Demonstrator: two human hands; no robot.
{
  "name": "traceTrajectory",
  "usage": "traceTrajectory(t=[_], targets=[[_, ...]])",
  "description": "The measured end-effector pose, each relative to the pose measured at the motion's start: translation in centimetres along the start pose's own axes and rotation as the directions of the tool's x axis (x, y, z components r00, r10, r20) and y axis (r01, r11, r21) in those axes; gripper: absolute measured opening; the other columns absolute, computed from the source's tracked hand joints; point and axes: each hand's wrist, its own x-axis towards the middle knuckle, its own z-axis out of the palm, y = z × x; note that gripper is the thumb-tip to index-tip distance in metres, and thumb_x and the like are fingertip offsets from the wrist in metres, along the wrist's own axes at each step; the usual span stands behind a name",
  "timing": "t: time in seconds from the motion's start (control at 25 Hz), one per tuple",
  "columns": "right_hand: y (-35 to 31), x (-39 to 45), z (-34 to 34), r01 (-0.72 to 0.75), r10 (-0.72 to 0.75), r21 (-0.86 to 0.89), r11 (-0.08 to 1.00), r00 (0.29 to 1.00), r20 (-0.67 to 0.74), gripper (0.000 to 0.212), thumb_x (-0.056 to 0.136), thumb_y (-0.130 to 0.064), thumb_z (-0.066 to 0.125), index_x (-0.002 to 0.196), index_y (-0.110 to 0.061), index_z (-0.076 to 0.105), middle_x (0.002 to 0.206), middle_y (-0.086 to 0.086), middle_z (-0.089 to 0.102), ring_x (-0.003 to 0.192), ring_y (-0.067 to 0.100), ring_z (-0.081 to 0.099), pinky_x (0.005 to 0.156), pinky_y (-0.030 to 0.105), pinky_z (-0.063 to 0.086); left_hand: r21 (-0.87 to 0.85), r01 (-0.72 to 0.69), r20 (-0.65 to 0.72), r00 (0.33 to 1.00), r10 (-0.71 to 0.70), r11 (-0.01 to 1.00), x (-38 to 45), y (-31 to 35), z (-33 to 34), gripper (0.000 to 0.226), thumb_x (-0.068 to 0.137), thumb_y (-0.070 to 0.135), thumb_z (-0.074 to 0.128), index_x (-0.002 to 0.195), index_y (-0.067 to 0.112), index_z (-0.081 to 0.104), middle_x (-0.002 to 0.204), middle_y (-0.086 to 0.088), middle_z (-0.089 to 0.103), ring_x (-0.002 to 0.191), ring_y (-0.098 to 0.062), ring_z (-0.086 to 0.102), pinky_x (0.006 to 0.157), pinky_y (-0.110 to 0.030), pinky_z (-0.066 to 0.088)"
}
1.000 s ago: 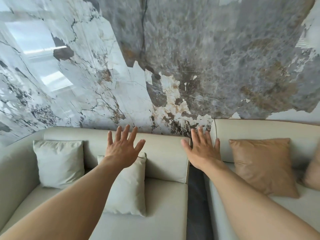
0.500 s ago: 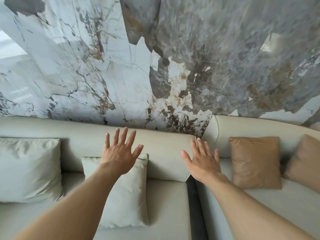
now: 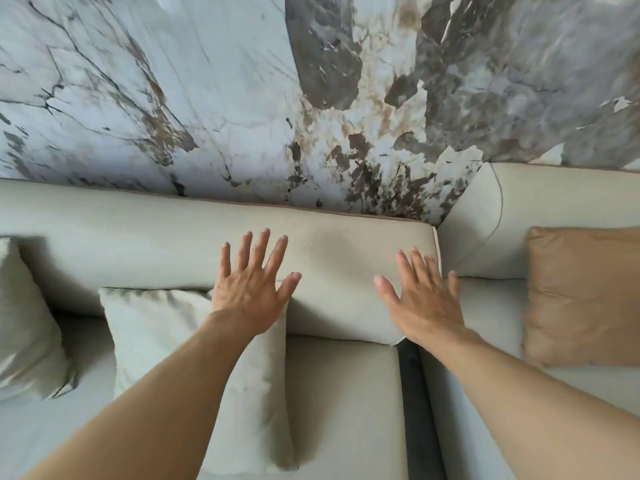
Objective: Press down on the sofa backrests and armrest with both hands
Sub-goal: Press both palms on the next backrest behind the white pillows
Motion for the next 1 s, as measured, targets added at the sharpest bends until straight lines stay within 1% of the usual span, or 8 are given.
traceTrajectory(t=[0.12, 0.32, 0.4, 0.44, 0.56, 0.64, 0.8, 1.0], targets=[[0.1, 3.0, 3.3, 0.020, -0.019, 0.022, 1.000, 0.999, -0.035, 0.081, 0.081, -0.071, 0.000, 0.152, -0.033, -0.004, 0.161, -0.008, -0.012, 0.145, 0.012, -0.015, 0.115, 0.047, -0.010, 0.025, -0.023, -0.013, 1.000, 0.023, 0.999, 3.3, -0.5, 3.4, 0.072, 0.086, 0.065, -0.002, 0.149, 0.034, -0.016, 0.162, 0.002, -0.015, 0.148, -0.024, -0.016, 0.117, -0.049, -0.015], [-1.4, 7.5, 6.8, 0.059, -0.052, 0.039, 0.998, 0.984, -0.168, 0.076, 0.082, -0.068, -0.005, 0.150, -0.035, -0.010, 0.160, -0.010, -0.017, 0.144, 0.011, -0.019, 0.113, 0.045, -0.016, 0.058, -0.019, -0.052, 0.998, 0.022, 0.998, 8.3, -3.3, 5.4, 0.074, 0.084, 0.068, -0.007, 0.149, 0.035, -0.015, 0.162, 0.003, -0.012, 0.148, -0.022, -0.016, 0.117, -0.047, -0.015], [-2.0, 7.3, 7.7, 0.048, -0.045, 0.009, 0.999, 0.975, -0.216, 0.074, 0.085, -0.066, 0.000, 0.149, -0.033, -0.012, 0.161, -0.007, -0.013, 0.146, 0.015, -0.016, 0.115, 0.049, -0.012, 0.025, -0.032, -0.060, 0.998, 0.033, 0.999, 8.4, -3.1, 5.7, 0.072, 0.086, 0.068, -0.006, 0.150, 0.037, -0.010, 0.163, 0.006, -0.008, 0.148, -0.019, -0.014, 0.118, -0.047, -0.014], [-2.2, 7.5, 8.6, 0.033, -0.029, 0.009, 0.999, 0.963, -0.269, 0.074, 0.087, -0.065, 0.007, 0.150, -0.030, -0.008, 0.162, -0.004, -0.006, 0.147, 0.019, -0.009, 0.116, 0.051, -0.007, -0.012, -0.030, -0.076, 0.997, 0.029, 0.999, 8.8, -2.8, 6.4, 0.072, 0.087, 0.068, -0.002, 0.151, 0.037, -0.005, 0.163, 0.007, -0.003, 0.148, -0.018, -0.011, 0.118, -0.048, -0.012], [-2.5, 8.6, 10.9, 0.021, -0.018, 0.003, 1.000, 0.908, -0.420, 0.075, 0.088, -0.058, 0.032, 0.151, -0.021, 0.018, 0.160, 0.005, 0.020, 0.146, 0.028, 0.016, 0.115, 0.056, 0.009, -0.069, -0.008, -0.198, 0.980, -0.006, 0.998, 10.0, -1.9, 8.7, 0.069, 0.090, 0.065, 0.018, 0.151, 0.034, 0.023, 0.160, 0.002, 0.024, 0.148, -0.025, 0.013, 0.119, -0.052, 0.004], [-2.2, 9.2, 11.6, 0.022, -0.026, -0.014, 1.000, 0.884, -0.466, 0.076, 0.087, -0.057, 0.034, 0.151, -0.020, 0.020, 0.158, 0.007, 0.023, 0.145, 0.030, 0.018, 0.115, 0.057, 0.009, -0.048, -0.010, -0.306, 0.952, -0.005, 0.999, 10.4, -1.9, 9.9, 0.065, 0.091, 0.061, 0.026, 0.147, 0.029, 0.037, 0.153, -0.002, 0.039, 0.142, -0.030, 0.029, 0.117, -0.055, 0.014], [-2.1, 10.1, 12.5, 0.022, -0.034, -0.030, 0.999, 0.867, -0.498, 0.078, 0.085, -0.057, 0.034, 0.152, -0.020, 0.016, 0.158, 0.007, 0.020, 0.146, 0.030, 0.015, 0.115, 0.058, 0.007, 0.018, -0.031, -0.449, 0.893, 0.036, 0.999, 11.3, -2.5, 11.4, 0.062, 0.092, 0.059, 0.031, 0.145, 0.027, 0.041, 0.149, -0.004, 0.045, 0.138, -0.031, 0.037, 0.114, -0.056, 0.020], [-2.0, 12.0, 12.2, 0.036, -0.044, -0.025, 0.999, 0.863, -0.504, 0.077, 0.086, -0.057, 0.033, 0.152, -0.019, 0.016, 0.159, 0.007, 0.019, 0.147, 0.030, 0.012, 0.114, 0.060, 0.009, 0.043, -0.023, -0.524, 0.851, 0.042, 0.999, 12.8, -2.6, 11.9, 0.061, 0.091, 0.057, 0.035, 0.144, 0.026, 0.043, 0.148, -0.006, 0.046, 0.136, -0.033, 0.039, 0.113, -0.057, 0.022]])
